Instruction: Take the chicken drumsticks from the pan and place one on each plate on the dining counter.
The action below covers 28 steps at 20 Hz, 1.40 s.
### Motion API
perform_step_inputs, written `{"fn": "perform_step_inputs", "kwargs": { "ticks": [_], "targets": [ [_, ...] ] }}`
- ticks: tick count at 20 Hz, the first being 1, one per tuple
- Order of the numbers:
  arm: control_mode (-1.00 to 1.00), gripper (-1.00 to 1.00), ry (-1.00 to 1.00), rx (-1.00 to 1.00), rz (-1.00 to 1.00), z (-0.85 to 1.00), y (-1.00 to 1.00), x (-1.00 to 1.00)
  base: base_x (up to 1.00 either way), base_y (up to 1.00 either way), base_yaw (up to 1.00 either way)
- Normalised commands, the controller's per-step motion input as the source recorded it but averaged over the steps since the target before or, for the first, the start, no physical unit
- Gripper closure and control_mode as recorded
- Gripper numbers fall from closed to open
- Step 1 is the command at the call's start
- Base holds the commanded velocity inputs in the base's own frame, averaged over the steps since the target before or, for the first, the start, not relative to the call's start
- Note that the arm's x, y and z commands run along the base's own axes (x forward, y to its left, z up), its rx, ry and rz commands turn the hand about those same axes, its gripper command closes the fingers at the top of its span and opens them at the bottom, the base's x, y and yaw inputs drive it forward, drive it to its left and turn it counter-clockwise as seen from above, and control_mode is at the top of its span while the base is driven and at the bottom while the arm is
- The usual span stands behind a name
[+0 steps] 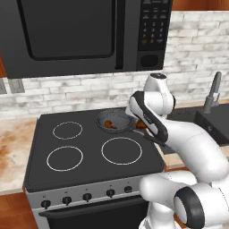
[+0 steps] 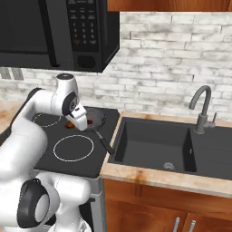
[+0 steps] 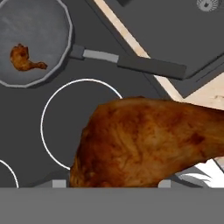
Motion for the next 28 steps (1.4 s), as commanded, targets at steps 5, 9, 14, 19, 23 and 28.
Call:
{"fn": "perform_step_inputs", "kwargs": {
  "ticks": [5,9,14,19,23,28],
  "targets": [
    [-1.00,1.00,0.00,0.00,0.10,0.37,-0.19,-0.69,0.00,0.00,0.00],
    [-1.00,1.00,0.00,0.00,0.08,0.36,-0.05,-0.66,0.00,0.00,0.00],
    [-1.00,1.00,0.00,0.00,0.07,0.31,-0.07,-0.71,0.00,0.00,0.00],
    [-1.00,1.00,0.00,0.00,0.09,0.23,-0.13,-0.65,0.00,0.00,0.00],
    [1.00,1.00,0.00,0.00,0.02,0.03,-0.02,-0.04,0.00,0.00,0.00],
    [1.00,1.00,0.00,0.00,0.00,0.00,0.00,0.00,-0.18,0.00,0.02]
  ]
}}
